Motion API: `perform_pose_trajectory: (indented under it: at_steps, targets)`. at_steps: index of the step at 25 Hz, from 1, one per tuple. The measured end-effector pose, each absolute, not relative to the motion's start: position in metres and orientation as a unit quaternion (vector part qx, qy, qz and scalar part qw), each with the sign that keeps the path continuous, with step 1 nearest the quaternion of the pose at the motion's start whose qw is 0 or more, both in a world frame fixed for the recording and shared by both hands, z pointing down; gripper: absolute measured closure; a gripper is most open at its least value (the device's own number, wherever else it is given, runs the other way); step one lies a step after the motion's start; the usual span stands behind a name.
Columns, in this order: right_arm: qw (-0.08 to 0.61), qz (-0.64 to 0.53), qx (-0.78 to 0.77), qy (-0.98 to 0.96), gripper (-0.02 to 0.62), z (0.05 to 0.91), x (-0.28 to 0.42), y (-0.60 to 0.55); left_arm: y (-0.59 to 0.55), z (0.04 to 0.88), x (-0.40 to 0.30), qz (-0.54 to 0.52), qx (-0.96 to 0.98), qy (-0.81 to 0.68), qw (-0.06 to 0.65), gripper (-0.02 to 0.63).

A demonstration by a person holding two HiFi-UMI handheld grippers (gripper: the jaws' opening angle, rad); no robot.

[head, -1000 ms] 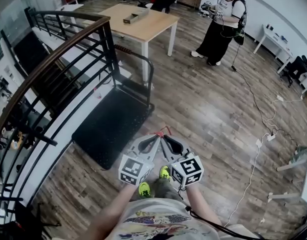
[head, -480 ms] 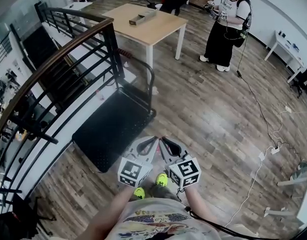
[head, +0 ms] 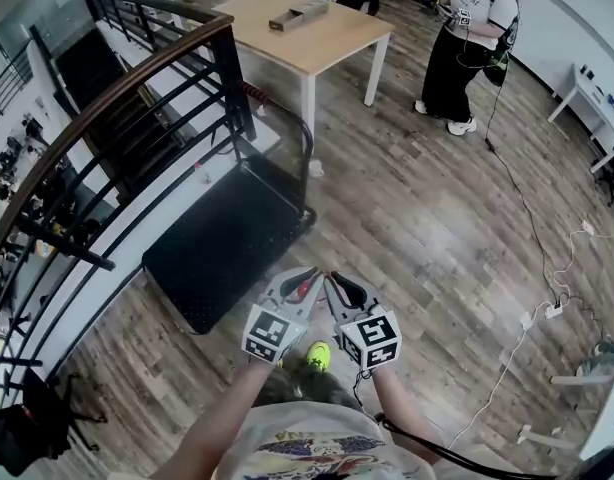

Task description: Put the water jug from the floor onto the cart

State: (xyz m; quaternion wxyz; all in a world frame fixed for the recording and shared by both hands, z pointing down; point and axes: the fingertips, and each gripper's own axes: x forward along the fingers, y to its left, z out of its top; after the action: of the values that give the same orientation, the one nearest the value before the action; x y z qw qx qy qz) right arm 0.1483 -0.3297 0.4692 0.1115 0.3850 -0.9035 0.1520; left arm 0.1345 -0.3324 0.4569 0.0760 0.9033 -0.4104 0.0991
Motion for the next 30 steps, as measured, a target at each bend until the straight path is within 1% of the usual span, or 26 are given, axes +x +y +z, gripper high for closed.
perform_pose_trajectory:
  at_steps: [7,9,10,14,19,23,30]
  targets:
    - [0.14,0.169,0.422,-0.88,0.563,0.53,0.166,-0.361,-0.365,0.518,0.15,0.114,0.914,-0.378,0.095,0.589]
    - [0.148,0.175,0.431,-0.873,0.558,0.546,0.17,-0.364,-0.367,0.535,0.15,0.116,0.918,-0.365,0.102,0.553]
    - [0.15,0.178,0.437,-0.869,0.544,0.552,0.171,-0.367,-0.368,0.543,0.149,0.121,0.919,-0.359,0.105,0.533]
    - [0.156,0.194,0.45,-0.858,0.503,0.588,0.172,-0.373,-0.372,0.581,0.144,0.148,0.924,-0.337,0.107,0.508]
    - [0.183,0.205,0.45,-0.85,0.494,0.646,0.169,-0.375,-0.378,0.635,0.142,0.16,0.923,-0.328,0.121,0.508]
    - [0.18,0.229,0.451,-0.844,0.494,0.685,0.164,-0.372,-0.376,0.672,0.138,0.167,0.923,-0.326,0.121,0.509]
    - [0.208,0.244,0.462,-0.827,0.494,0.757,0.165,-0.378,-0.386,0.746,0.139,0.196,0.918,-0.316,0.138,0.509]
